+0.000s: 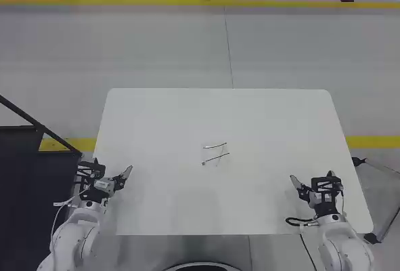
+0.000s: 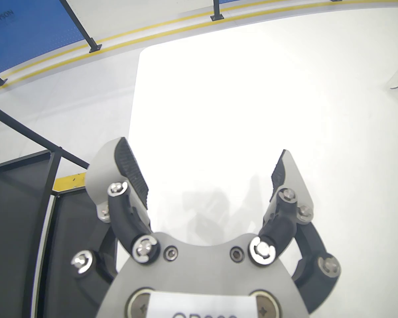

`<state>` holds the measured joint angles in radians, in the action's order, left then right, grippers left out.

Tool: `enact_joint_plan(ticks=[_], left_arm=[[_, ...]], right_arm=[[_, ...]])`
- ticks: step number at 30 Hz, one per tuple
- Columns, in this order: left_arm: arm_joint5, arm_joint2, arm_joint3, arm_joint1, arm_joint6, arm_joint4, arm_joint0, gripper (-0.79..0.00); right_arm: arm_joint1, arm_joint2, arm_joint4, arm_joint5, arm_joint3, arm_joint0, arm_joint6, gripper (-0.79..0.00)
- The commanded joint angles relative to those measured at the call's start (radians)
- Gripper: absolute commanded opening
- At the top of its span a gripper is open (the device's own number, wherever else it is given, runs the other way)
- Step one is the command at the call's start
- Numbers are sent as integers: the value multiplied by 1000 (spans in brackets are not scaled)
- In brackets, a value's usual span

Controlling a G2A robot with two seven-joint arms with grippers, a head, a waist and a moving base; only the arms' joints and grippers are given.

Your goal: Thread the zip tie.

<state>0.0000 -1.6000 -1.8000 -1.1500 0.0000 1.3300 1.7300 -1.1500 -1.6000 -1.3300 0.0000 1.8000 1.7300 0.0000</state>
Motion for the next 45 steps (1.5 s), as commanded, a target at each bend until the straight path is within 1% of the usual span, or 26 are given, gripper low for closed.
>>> enact_joint_plan(ticks=[1,15,18,20,21,23,25,28,32,34,36,39,45], left_arm=[[0,0,0,0,0,0,0,0],[0,0,0,0,0,0,0,-1],[-40,2,14,0,36,-4,-7,0],[-60,1,24,0,42,-13,-18,0],[-85,0,25,0,41,-26,-24,0],[-162,-12,30,3,37,-70,-34,0],[-205,-31,35,6,34,-80,-45,0],[-308,-42,45,11,19,-132,-72,0],[-419,-63,60,16,10,-213,-106,0],[-470,-73,72,18,-1,-260,-119,0],[-504,-81,83,20,-16,-289,-130,0],[-558,-94,93,25,-30,-308,-136,0],[-558,-94,93,25,-30,-308,-136,0]], right_arm=[[0,0,0,0,0,0,0,-1],[0,0,0,0,0,0,0,0],[3,-4,34,-94,0,-10,11,0],[5,-12,32,-114,8,-22,47,0],[5,-12,40,-134,17,-28,62,0],[8,-16,69,-192,34,-41,97,0],[11,-22,107,-261,50,-57,148,0],[17,-15,170,-375,72,-96,256,0],[22,11,298,-491,73,-177,405,0],[24,24,372,-525,58,-225,481,0],[26,46,451,-561,36,-273,552,0],[30,75,610,-630,-22,-342,656,0],[30,74,626,-633,-29,-348,663,0]])
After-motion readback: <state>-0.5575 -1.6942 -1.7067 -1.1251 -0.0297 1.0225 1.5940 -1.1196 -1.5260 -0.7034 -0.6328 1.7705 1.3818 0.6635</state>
